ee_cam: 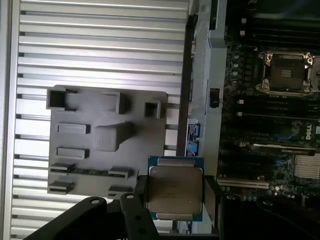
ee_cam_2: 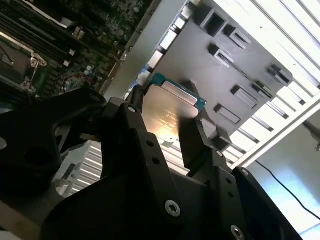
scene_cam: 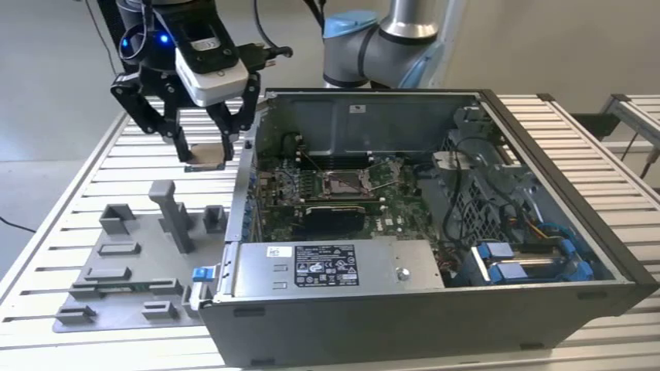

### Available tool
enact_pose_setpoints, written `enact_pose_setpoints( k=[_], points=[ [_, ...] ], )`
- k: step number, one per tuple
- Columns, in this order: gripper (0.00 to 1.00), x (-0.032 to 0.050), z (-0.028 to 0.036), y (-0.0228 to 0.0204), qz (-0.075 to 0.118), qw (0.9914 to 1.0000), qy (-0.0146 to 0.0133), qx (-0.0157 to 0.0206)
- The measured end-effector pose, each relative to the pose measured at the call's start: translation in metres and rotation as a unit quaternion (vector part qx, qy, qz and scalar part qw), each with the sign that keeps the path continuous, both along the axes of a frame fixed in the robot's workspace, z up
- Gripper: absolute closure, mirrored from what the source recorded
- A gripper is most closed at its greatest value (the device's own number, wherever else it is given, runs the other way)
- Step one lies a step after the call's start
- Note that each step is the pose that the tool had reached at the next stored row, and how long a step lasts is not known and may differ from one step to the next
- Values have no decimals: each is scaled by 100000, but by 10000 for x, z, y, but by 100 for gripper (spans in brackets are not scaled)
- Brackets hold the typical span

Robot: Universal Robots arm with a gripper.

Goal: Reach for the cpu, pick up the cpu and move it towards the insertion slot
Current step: 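Pick up the cpu and move it towards the insertion slot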

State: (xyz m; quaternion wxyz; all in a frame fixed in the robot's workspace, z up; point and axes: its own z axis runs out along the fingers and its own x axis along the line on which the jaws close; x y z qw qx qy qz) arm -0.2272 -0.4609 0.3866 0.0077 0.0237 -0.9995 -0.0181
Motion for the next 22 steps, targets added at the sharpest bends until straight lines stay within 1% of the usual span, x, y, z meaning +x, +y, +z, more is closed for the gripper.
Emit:
enact_pose_setpoints(
  k=[12,16,22],
  points=[
    [100,327,0,4,253,100000,-3,1],
    [100,489,0,4,291,100000,0,-3],
    [100,764,0,5,295,100000,-1,-2]
  ],
)
